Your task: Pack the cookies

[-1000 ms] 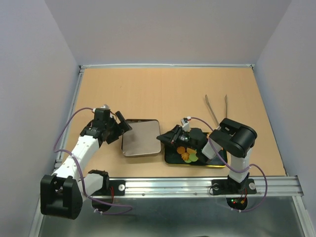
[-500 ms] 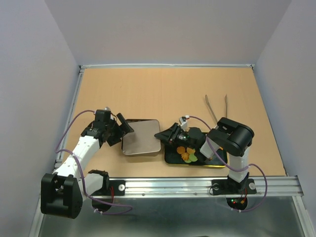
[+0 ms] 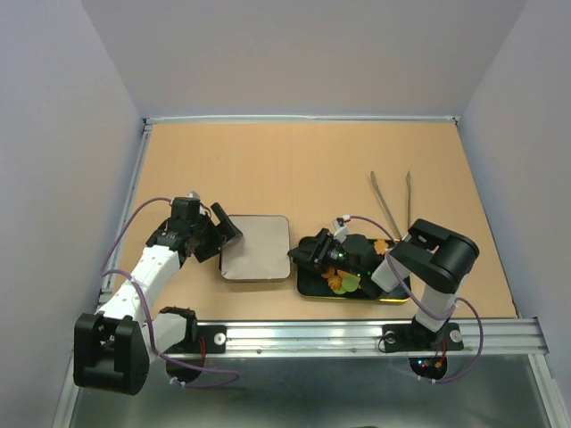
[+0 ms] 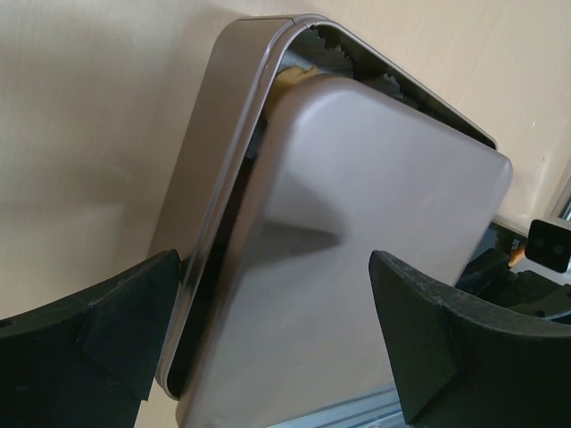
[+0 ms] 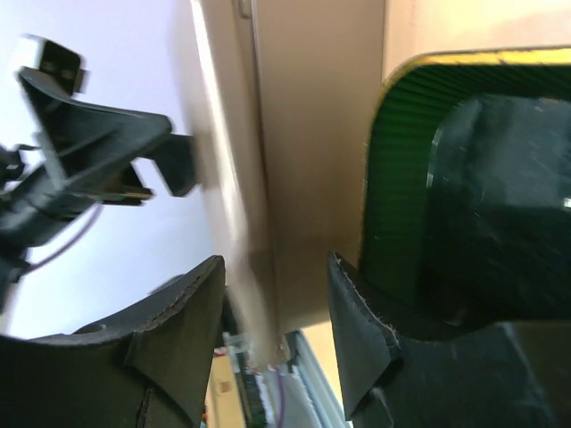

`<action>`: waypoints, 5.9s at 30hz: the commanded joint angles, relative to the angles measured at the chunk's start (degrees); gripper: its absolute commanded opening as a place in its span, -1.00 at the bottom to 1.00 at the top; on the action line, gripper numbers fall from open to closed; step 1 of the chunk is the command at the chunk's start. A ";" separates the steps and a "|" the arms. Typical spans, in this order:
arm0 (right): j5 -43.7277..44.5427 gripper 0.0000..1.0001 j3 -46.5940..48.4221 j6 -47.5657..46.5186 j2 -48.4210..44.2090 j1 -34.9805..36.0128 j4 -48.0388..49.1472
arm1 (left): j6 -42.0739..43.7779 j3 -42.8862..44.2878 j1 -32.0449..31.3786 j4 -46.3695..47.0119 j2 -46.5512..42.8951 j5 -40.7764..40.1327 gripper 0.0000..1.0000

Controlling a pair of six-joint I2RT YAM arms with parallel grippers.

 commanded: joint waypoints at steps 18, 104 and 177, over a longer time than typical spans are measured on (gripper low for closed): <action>1.25 -0.17 11.40 -10.95 -7.46 2.80 -25.09 | -0.05 -0.91 -0.17 1.60 -2.38 0.50 0.96; 4.32 0.10 53.15 -21.67 2.83 9.31 -71.06 | 13.39 9.12 15.11 -2.01 1.84 -13.93 0.81; 18.12 1.00 56.32 -34.50 -37.06 12.91 -104.28 | 11.38 12.80 17.23 -2.01 -12.83 -5.57 0.58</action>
